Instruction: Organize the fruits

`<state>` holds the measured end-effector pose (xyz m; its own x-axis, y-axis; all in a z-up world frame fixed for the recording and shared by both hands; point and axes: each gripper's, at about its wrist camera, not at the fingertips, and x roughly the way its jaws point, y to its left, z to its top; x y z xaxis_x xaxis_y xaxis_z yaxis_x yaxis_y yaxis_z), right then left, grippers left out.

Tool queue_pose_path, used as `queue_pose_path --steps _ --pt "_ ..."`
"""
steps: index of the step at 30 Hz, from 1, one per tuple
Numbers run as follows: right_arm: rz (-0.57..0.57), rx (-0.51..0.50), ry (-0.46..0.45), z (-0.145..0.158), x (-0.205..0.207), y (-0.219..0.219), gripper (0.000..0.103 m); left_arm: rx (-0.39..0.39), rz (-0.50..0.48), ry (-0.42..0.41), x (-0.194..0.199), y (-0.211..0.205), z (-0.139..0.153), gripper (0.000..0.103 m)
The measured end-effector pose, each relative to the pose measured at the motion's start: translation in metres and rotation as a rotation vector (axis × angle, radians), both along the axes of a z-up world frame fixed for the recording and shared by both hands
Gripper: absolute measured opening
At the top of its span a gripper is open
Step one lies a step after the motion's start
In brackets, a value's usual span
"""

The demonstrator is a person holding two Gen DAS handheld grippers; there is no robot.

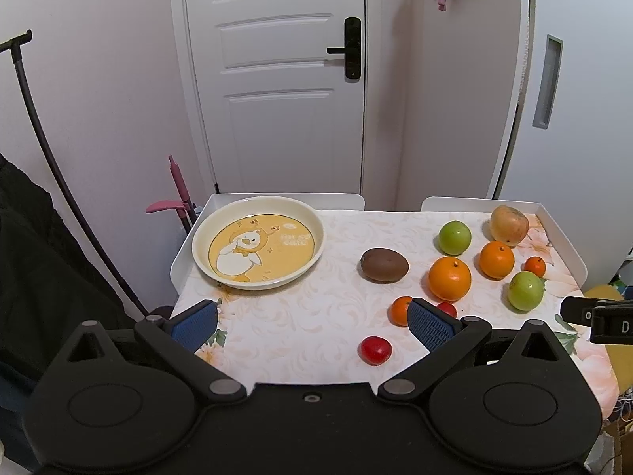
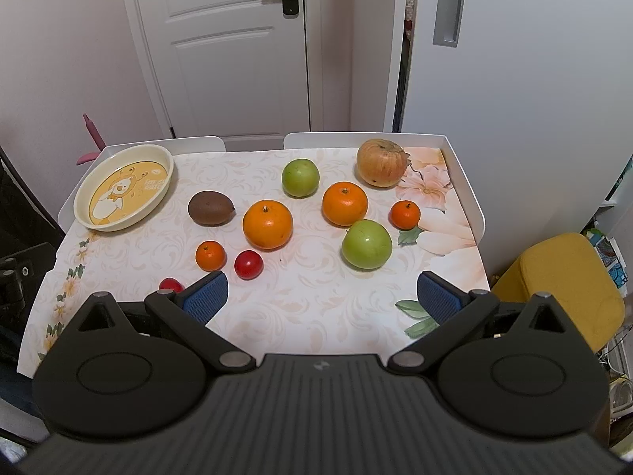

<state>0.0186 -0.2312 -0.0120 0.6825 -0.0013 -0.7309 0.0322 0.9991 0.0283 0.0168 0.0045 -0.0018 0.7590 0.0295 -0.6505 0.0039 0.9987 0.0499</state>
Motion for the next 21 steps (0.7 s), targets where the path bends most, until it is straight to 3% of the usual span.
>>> queue_pose_path --steps 21 --pt "0.002 0.000 0.003 -0.0018 0.0058 0.0036 0.103 0.011 -0.005 -0.002 0.0063 0.0015 -0.0021 0.103"
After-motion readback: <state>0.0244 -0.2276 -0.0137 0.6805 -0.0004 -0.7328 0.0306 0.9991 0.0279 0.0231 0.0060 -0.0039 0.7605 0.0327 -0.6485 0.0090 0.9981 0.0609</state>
